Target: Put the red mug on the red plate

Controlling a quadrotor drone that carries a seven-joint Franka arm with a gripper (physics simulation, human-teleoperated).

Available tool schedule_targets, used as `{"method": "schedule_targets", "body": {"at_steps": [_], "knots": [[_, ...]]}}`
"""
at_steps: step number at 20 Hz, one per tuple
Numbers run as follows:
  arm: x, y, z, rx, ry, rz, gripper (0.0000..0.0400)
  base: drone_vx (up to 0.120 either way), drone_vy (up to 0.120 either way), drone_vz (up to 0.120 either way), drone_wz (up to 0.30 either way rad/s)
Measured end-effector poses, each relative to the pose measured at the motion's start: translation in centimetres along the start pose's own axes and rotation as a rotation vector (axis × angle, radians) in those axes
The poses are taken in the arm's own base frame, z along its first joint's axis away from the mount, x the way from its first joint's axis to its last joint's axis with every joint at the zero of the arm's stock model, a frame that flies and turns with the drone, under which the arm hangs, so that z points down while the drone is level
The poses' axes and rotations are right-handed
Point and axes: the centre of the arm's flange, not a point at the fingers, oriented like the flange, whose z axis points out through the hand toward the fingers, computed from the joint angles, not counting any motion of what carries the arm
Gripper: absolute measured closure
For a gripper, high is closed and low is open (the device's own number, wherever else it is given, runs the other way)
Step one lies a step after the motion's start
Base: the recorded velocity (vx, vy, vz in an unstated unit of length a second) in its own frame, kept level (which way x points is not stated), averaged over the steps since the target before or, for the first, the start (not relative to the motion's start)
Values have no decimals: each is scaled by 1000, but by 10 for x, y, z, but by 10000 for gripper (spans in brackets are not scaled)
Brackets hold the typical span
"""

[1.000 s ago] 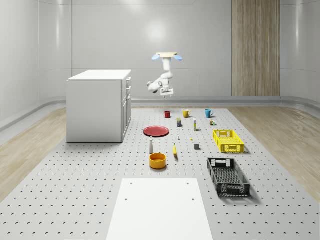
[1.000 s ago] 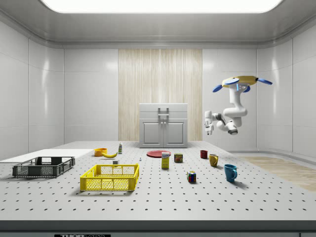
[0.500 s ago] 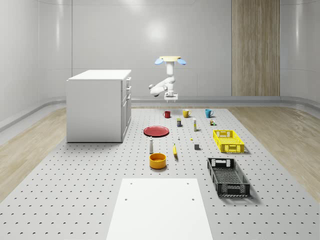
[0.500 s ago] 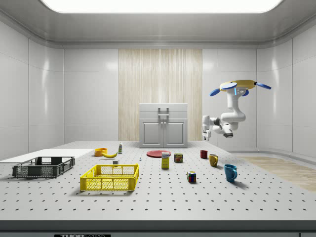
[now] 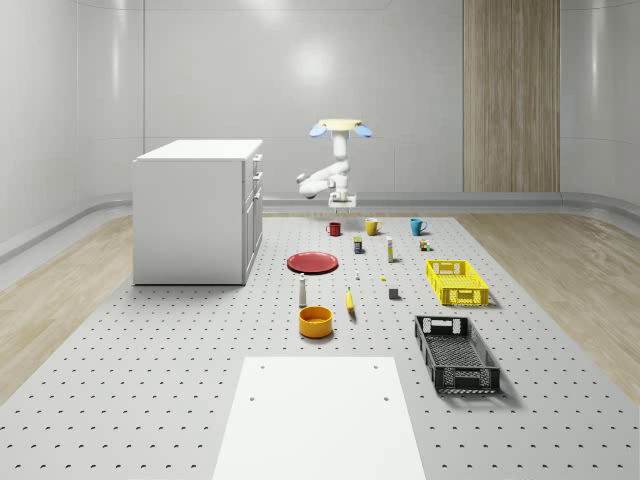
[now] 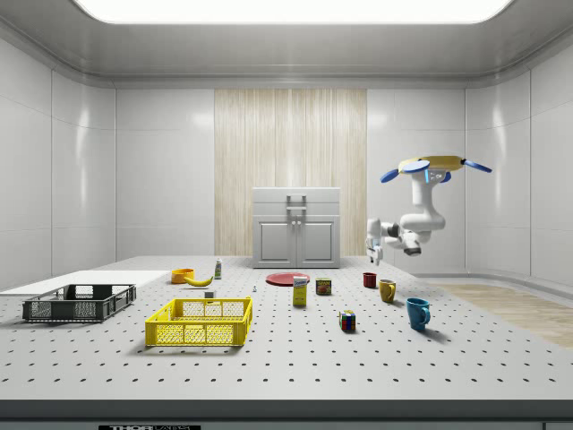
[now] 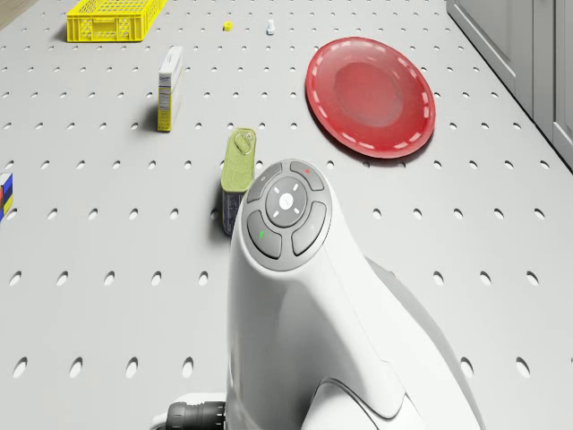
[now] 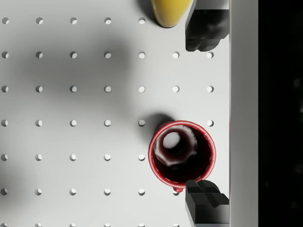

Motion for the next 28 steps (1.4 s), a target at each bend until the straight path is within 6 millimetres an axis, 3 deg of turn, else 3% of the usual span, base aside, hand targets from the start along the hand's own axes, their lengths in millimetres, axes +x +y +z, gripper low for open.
{"method": "schedule_targets", "body": {"at_steps": [3, 14, 28], "knots": [[0, 0, 0, -1, 1, 0, 0, 93, 0, -120, 0], [0, 0, 0, -2, 2, 0, 0, 0, -15, -116, 0], [1, 1, 18, -2, 2, 1, 0, 0, 0, 0, 0]]}}
